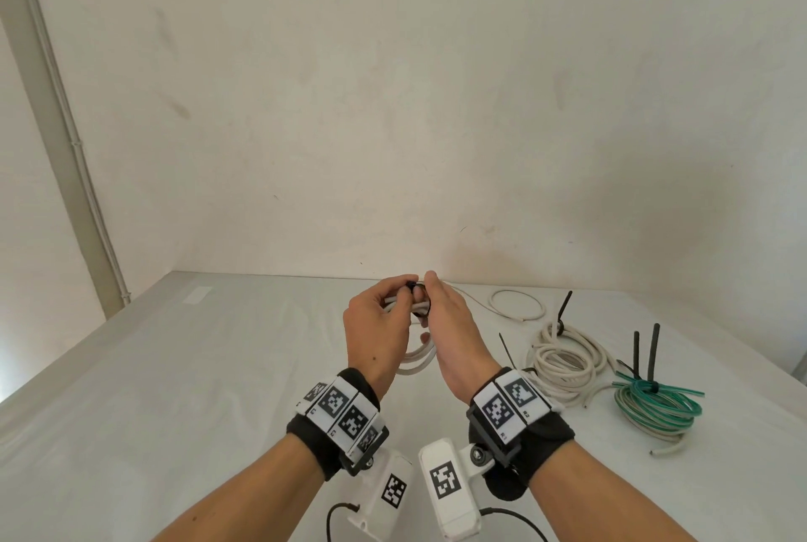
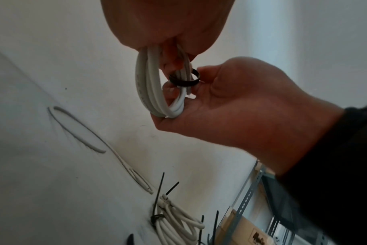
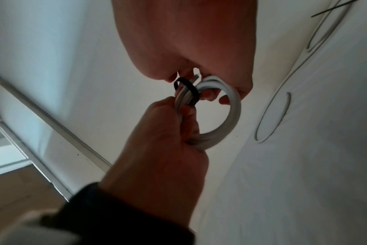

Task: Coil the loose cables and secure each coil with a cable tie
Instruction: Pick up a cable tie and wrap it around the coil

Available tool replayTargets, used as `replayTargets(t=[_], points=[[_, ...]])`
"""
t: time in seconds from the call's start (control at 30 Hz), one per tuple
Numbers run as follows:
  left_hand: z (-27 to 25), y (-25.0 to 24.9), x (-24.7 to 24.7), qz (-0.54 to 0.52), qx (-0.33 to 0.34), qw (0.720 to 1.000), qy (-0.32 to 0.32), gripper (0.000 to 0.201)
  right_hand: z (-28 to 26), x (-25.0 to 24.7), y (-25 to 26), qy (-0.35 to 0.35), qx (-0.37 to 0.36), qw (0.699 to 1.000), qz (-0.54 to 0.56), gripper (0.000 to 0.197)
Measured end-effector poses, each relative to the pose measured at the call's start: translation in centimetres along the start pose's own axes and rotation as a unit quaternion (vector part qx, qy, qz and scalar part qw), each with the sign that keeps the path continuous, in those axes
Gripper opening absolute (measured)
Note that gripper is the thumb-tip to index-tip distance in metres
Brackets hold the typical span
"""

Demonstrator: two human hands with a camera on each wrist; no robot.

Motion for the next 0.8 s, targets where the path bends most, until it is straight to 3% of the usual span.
replayTargets(t=[0.1,0.37,0.6,0.8], points=[[0.2,0.5,-0.1,-0.019,-0.029,0.999,-0.013,0.024,-0.2,-0.3,-0.1,-0.005,-0.028,1.000,0.012,0.031],[0.9,1.2,-0.4,-0.067,-0.068,0.995,-0.026,0.028,-0.3,-1.1,0.1,-0.002,-0.122,0.992,-0.011,0.019],[0.7,1.4,-0.5,-0.072,-0.081,0.993,-0.036,0.029,-0.2,-0.8,-0.6,-0.062,-0.104,0.991,-0.056,0.020],[0.5,2.1,-0.7,-0.071,-0.099,0.992,-0.036,0.028,-0.1,-0.5,-0.1,-0.058,-0.098,0.985,-0.126,0.018]])
Point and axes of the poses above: each hand's wrist, its own z-axis towards the middle knuckle, its own x-axis out of the palm, y = z × x, the point moved 8 cm from there along z, towards the middle knuckle
